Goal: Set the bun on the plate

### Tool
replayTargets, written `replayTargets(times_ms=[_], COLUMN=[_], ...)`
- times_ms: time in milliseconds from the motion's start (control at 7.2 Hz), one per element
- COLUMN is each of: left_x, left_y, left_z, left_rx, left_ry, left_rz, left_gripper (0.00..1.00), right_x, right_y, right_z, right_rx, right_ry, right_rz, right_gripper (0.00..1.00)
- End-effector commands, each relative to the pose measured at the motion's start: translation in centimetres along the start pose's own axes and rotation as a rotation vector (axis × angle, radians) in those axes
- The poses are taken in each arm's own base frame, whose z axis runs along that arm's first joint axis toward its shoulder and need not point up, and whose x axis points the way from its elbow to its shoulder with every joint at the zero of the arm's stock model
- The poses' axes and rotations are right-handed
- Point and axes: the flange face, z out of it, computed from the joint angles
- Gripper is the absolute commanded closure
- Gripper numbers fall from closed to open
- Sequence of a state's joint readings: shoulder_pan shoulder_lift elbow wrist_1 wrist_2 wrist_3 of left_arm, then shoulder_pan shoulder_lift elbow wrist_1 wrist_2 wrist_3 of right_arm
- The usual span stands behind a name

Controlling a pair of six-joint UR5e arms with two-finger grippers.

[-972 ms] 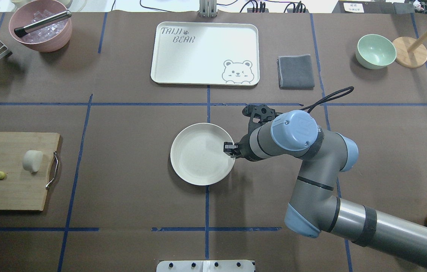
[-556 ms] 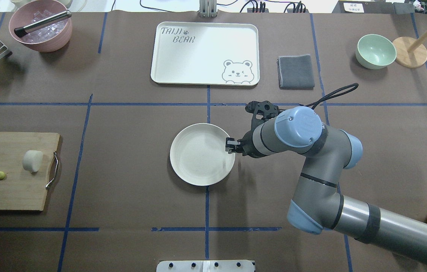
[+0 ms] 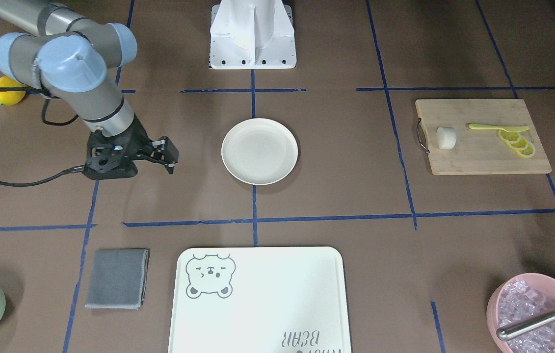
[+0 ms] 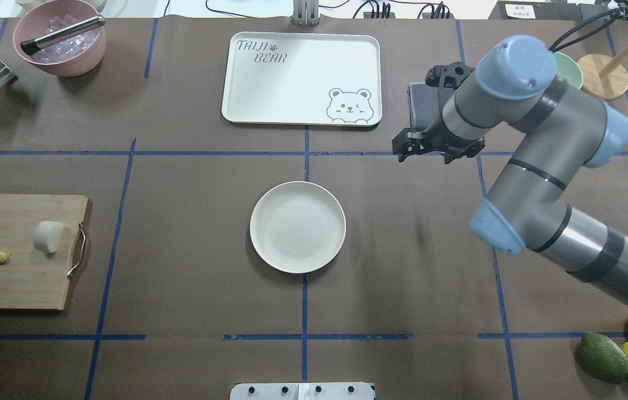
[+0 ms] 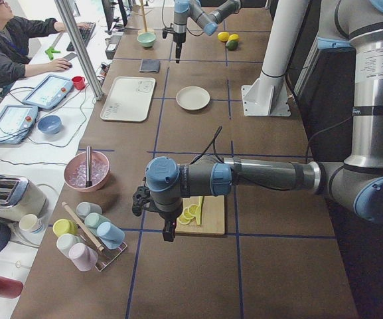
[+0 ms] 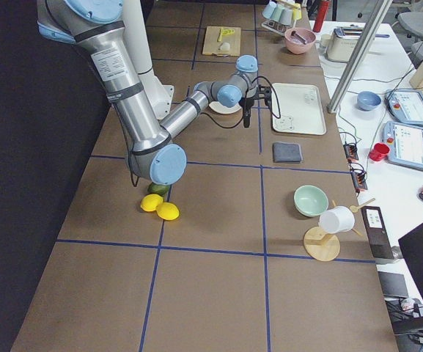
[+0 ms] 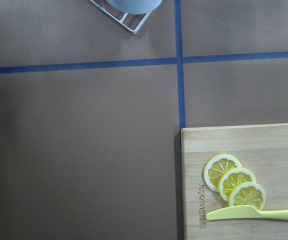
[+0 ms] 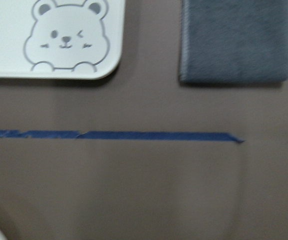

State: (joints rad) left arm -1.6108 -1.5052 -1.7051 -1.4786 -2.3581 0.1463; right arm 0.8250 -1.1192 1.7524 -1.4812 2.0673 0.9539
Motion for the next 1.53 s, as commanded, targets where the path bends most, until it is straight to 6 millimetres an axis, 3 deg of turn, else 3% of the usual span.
replayTargets(times_ms=[0, 278, 556, 694, 833, 972, 1111, 1250, 1389], left_x=[1.5, 3.2, 3.3, 3.7, 5.4, 6.8, 9.6, 15.3, 18.7], left_y=[-1.9, -2.6, -2.9, -3.0, -3.6, -3.8, -4.2, -3.9, -2.8], left_z=[-0.5, 0.5, 0.6, 0.5, 0.8, 2.0, 2.3, 2.7, 4.7], left_rx=[0.099, 0.091, 0.108, 0.113, 0.126, 0.107, 0.106, 0.108, 0.088], left_ry=[-0.018, -0.008, -0.009, -0.009, -0.006, 0.003, 0.019, 0.048, 0.075], left_rz=[0.125, 0.177, 0.197, 0.212, 0.257, 0.274, 0.154, 0.079, 0.058], left_gripper=[0.0, 0.0, 0.0, 0.0, 0.0, 0.0, 0.0, 0.0, 0.0], right_x=[17.3, 33.4, 47.5, 52.6, 55.3, 55.6, 55.1, 54.8, 54.8], right_y=[-2.9, -1.2, 4.3, 8.0, 10.3, 10.8, 10.0, 9.7, 9.7], right_z=[-4.2, -7.8, -10.2, -10.5, -11.1, -11.1, -11.9, -12.1, -12.1], right_rx=[-0.038, -0.048, -0.076, -0.084, -0.078, -0.08, -0.064, -0.06, -0.06], right_ry=[0.058, 0.11, 0.079, 0.079, 0.09, 0.094, 0.089, 0.088, 0.088], right_rz=[-0.147, -0.242, -0.283, -0.213, -0.14, -0.132, -0.134, -0.137, -0.133], right_gripper=[0.0, 0.0, 0.0, 0.0, 0.0, 0.0, 0.0, 0.0, 0.0])
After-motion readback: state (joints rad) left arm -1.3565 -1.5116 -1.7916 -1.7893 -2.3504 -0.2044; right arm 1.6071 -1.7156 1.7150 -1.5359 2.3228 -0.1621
